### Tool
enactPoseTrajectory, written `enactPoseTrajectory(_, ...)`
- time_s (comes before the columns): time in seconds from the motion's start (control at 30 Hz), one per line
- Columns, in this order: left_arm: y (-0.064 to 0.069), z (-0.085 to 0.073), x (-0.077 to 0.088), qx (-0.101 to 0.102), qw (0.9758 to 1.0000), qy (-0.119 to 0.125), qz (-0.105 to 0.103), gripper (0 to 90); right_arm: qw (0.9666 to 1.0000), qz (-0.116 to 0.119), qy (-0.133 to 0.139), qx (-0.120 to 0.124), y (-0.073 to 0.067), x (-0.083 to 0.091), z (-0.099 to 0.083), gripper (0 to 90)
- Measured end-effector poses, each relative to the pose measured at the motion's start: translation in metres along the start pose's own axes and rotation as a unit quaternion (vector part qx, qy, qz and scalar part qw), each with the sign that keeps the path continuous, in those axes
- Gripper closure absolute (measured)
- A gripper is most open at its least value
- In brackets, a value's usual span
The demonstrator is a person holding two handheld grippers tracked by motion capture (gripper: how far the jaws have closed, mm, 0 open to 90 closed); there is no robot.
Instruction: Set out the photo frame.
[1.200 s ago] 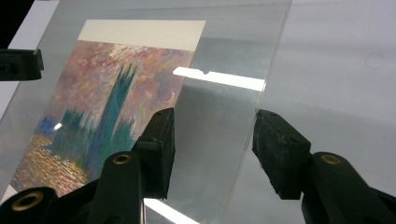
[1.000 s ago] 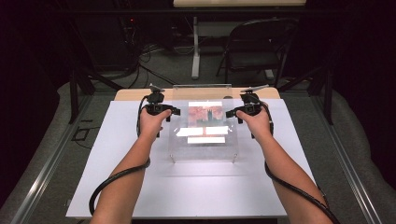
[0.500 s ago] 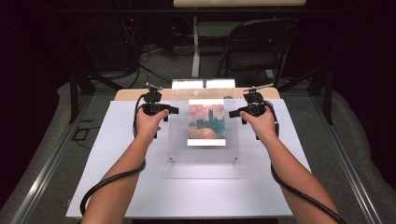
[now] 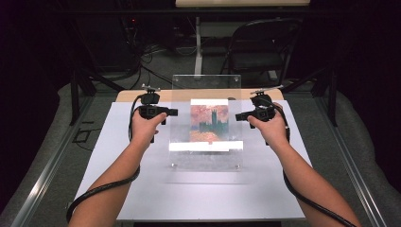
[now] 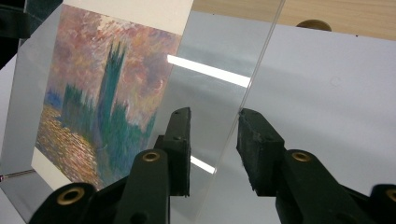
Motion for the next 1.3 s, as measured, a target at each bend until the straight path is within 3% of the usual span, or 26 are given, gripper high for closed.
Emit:
enactPoseTrajectory(0.5, 0.009, -0.011, 0.016, -0.024, 0.9995, 0.019, -0.002, 69.3, 0.9995, -0.015, 0.008, 0.024, -0.012, 0.017, -0.010, 67.9)
enactPoseTrajectory(0.7, 0.014, -0.018, 0.025, -0.033, 0.9989, 0.032, -0.006, 71.0, 0.9994, 0.003, 0.025, 0.023, -0.016, 0.026, -0.016, 69.6)
enactPoseTrajectory(0.9, 0.018, -0.023, 0.030, -0.043, 0.9983, 0.039, -0.001, 71.5, 0.9991, 0.007, 0.034, 0.025, -0.020, 0.032, -0.021, 70.2)
enactPoseTrajectory(1.3, 0.025, -0.036, 0.044, -0.058, 0.9969, 0.052, -0.009, 74.8, 0.9984, 0.004, 0.040, 0.040, -0.028, 0.044, -0.031, 75.1)
Point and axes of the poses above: each handheld gripper's, and its own axes: x roughly backward along the jaws, z roughly out of its top, y roughly to its right, the point moved 8 cm from there along -x, roughly forward along the jaws, and after that the axes turned 12 degrees about -y, right-handed, at the moved point
